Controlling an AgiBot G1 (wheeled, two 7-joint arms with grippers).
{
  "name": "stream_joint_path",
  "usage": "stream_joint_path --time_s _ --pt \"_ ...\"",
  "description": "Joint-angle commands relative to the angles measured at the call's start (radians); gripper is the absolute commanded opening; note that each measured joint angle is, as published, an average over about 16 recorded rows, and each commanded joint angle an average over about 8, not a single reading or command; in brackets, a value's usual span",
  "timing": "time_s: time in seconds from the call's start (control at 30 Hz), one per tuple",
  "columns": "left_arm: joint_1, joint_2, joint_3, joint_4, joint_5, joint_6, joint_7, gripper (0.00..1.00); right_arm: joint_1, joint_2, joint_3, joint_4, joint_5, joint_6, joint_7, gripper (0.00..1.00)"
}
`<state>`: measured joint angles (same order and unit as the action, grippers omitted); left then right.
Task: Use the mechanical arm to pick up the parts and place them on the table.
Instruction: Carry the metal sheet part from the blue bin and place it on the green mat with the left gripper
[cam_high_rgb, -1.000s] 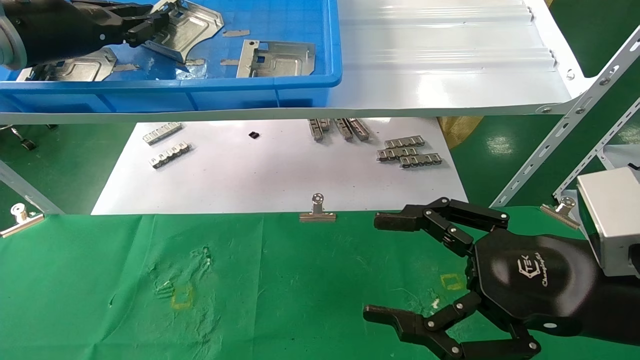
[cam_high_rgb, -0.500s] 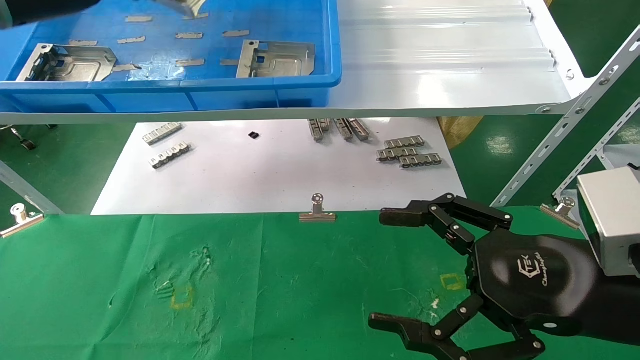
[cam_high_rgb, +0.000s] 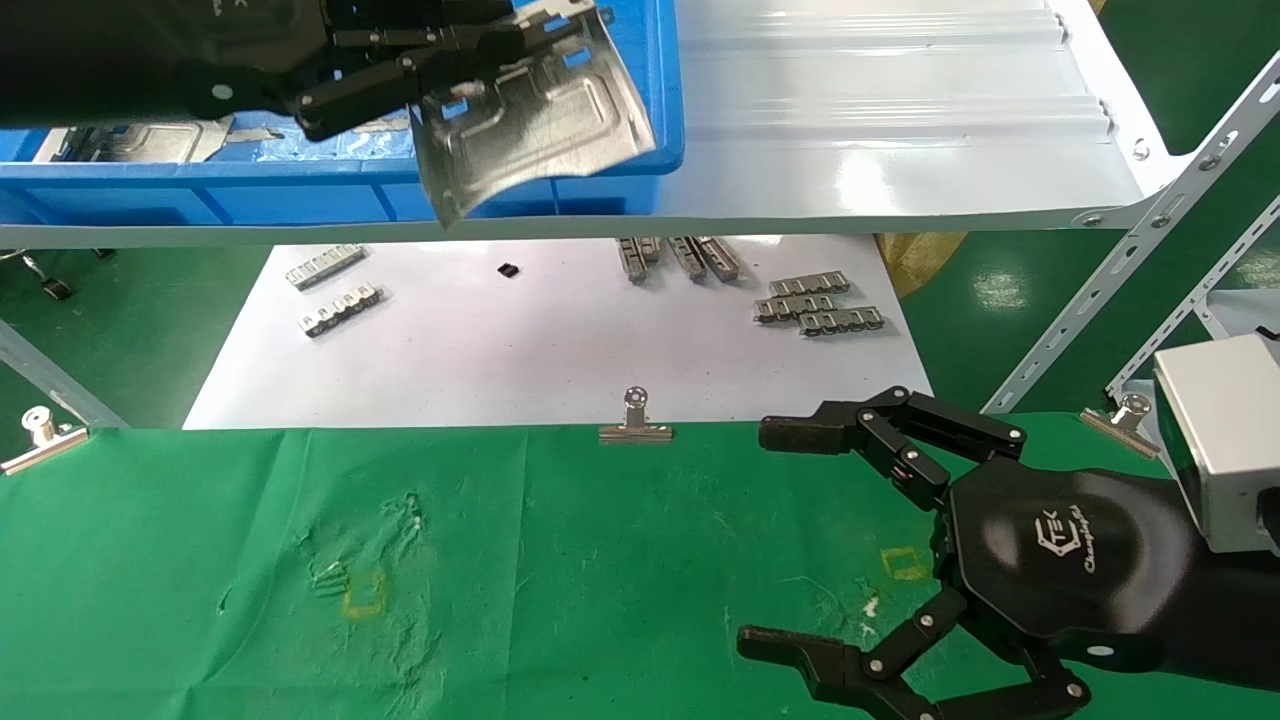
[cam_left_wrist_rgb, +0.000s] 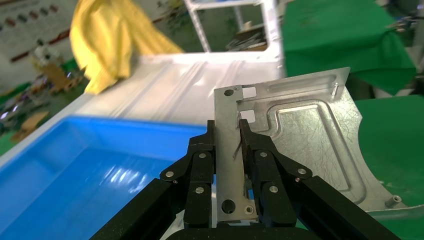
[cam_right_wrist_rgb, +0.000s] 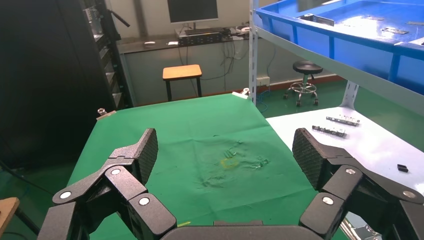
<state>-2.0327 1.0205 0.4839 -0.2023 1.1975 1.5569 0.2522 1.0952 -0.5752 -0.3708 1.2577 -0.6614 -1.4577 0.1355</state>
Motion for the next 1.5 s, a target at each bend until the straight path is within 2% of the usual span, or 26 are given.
stream_joint_path --time_s 0.03,0.3,0.43,0.67,0.9,0.93,0.97,1.17,1.2,1.5 --pt "0.007 -0.004 -0.001 -0.01 -0.006 0.047 0.016 0.0 0.0 0.0 0.0 0.0 0.0 0.0 0.0 1.0" --pt "0.166 -0.117 0.108 -0.285 -0.136 0.05 0.033 0.0 0.0 0.0 0.0 0.0 0.0 0.0 0.0 1.0" --pt "0.224 -0.177 0.199 -0.367 -0.134 0.04 0.09 0.0 0.0 0.0 0.0 0.0 0.0 0.0 0.0 1.0" --pt "0.274 -0.195 0.336 -0.318 -0.01 0.018 0.268 0.0 0.0 0.0 0.0 0.0 0.0 0.0 0.0 1.0" --pt "0.293 -0.166 0.389 -0.196 0.05 0.005 0.411 0.0 0.0 0.0 0.0 0.0 0.0 0.0 0.0 1.0" --pt "0.294 -0.162 0.393 -0.179 0.055 0.004 0.426 0.04 0.0 0.0 0.0 0.0 0.0 0.0 0.0 1.0" --pt "0.295 -0.159 0.397 -0.162 0.058 0.002 0.439 0.14 0.0 0.0 0.0 0.0 0.0 0.0 0.0 1.0" --pt "0.294 -0.14 0.414 -0.069 0.079 -0.005 0.506 0.89 0.0 0.0 0.0 0.0 0.0 0.0 0.0 1.0" --pt "0.292 -0.136 0.415 -0.057 0.081 -0.005 0.515 0.98 0.0 0.0 0.0 0.0 0.0 0.0 0.0 1.0" --pt "0.273 -0.112 0.434 0.018 0.098 0.013 0.587 1.0 0.0 0.0 0.0 0.0 0.0 0.0 0.0 1.0"
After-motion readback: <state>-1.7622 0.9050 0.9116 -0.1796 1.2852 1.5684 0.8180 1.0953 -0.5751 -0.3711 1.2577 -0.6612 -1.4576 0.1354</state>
